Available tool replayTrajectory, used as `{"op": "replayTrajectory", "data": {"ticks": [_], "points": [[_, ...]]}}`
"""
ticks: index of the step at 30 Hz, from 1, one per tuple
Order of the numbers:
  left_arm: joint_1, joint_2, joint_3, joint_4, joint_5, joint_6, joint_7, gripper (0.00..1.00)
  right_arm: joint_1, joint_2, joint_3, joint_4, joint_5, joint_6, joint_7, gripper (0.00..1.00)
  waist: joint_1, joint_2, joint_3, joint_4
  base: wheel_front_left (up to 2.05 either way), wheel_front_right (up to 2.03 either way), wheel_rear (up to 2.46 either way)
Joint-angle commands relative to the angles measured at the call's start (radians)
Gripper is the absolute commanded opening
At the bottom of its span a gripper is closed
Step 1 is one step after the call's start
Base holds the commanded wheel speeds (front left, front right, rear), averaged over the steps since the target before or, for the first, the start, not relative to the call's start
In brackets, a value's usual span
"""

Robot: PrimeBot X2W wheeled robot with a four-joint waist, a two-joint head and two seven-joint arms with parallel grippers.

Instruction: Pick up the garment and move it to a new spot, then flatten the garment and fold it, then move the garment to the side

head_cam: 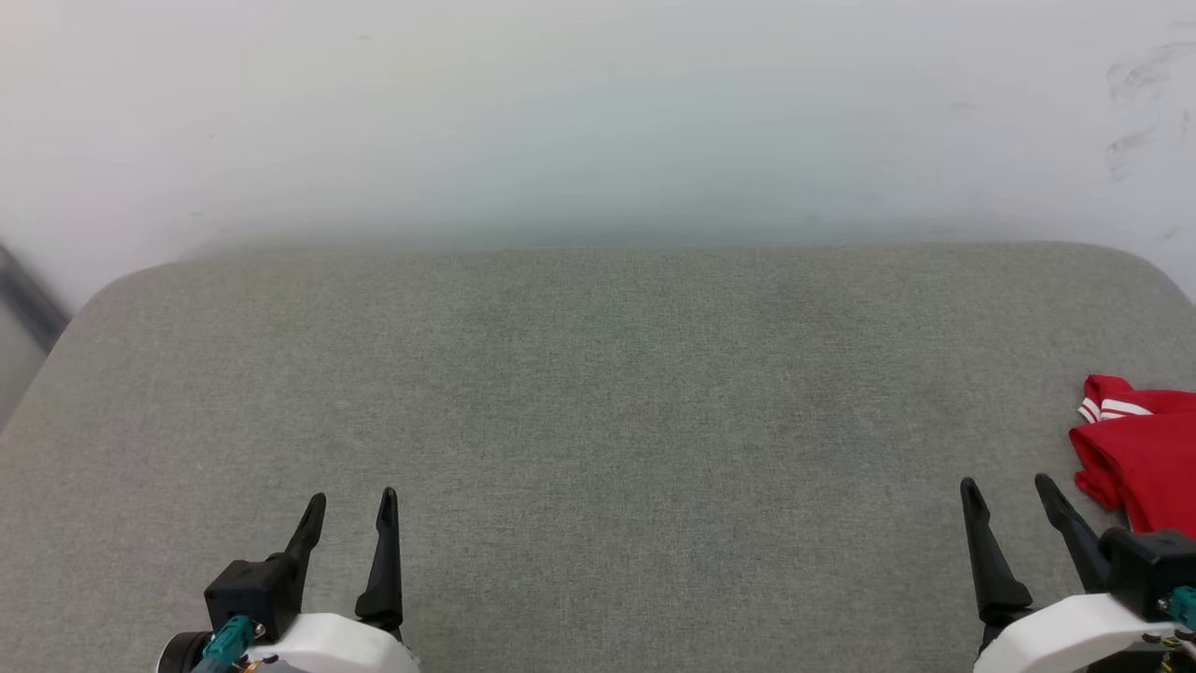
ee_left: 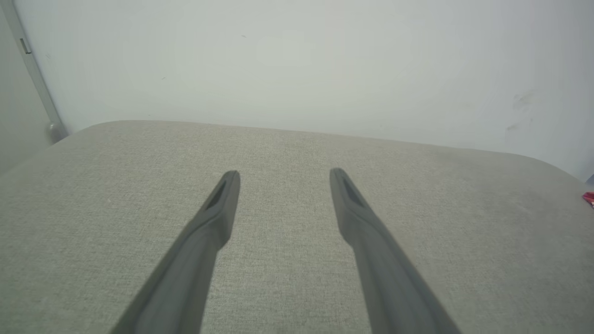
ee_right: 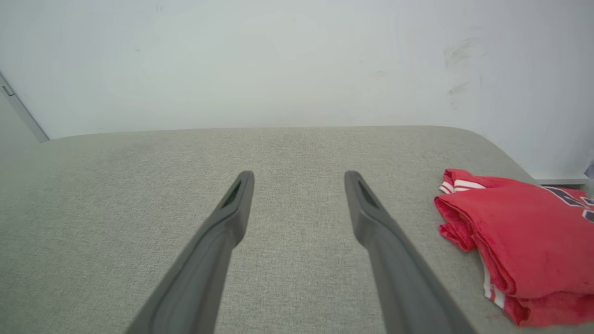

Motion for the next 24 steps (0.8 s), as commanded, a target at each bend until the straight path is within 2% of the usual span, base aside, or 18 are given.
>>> {"op": "replayTrajectory", "data": {"ticks": [1, 9, 24], "points": [[0.016, 0.006, 0.0, 0.0, 0.013, 0.009, -0.005, 1.0, 0.029, 0.005, 0.009, -0.032, -0.018, -0.001, 0.008, 1.0, 0.0002, 0.0, -0.007, -0.004, 0.0, 0.0, 0.0], [0.019, 0.006, 0.001, 0.003, 0.019, 0.006, -0.006, 1.0, 0.074, 0.014, 0.027, -0.101, -0.032, -0.001, 0.026, 1.0, 0.0002, 0.0, -0.014, -0.009, 0.0, 0.0, 0.0], [0.003, 0.0, 0.008, 0.012, 0.022, -0.001, -0.007, 1.0, 0.069, 0.02, 0.032, -0.119, -0.037, -0.001, 0.019, 1.0, 0.0002, 0.0, -0.012, -0.019, 0.0, 0.0, 0.0]]}}
